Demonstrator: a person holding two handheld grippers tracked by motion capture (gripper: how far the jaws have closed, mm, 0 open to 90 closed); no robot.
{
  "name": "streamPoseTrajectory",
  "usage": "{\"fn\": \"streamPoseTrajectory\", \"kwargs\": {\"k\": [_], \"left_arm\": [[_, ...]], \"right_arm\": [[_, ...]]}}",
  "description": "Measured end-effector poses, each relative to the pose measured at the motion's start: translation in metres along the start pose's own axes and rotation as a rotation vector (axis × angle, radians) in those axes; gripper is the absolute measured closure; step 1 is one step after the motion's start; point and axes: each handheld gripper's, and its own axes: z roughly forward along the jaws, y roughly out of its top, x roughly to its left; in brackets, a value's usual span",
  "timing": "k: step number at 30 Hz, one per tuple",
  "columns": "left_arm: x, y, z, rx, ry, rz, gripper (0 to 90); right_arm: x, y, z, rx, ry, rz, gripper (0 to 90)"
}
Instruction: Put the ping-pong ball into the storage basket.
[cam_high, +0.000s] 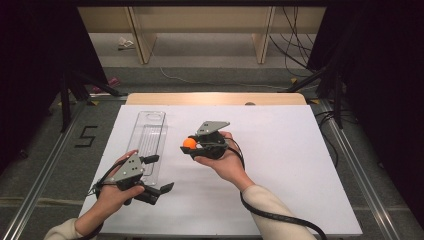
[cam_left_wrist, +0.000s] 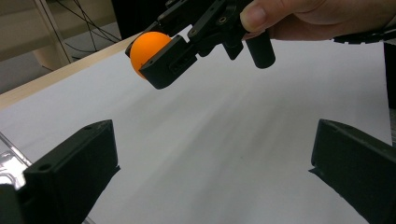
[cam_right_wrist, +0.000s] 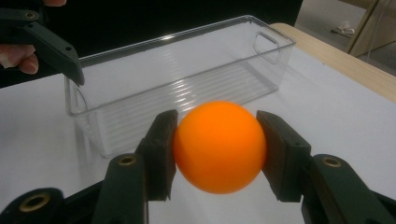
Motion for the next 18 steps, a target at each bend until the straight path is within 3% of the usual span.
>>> {"fn": "streamPoseTrajectory", "kwargs": {"k": [18], "left_arm": [[-0.0002,0.0002,-0.0004,0.001,-0.002,0.001,0.1]], "right_arm": [[-0.0015,0.0054,0.0073,-0.006,-0.004,0.009,51.5]]}}
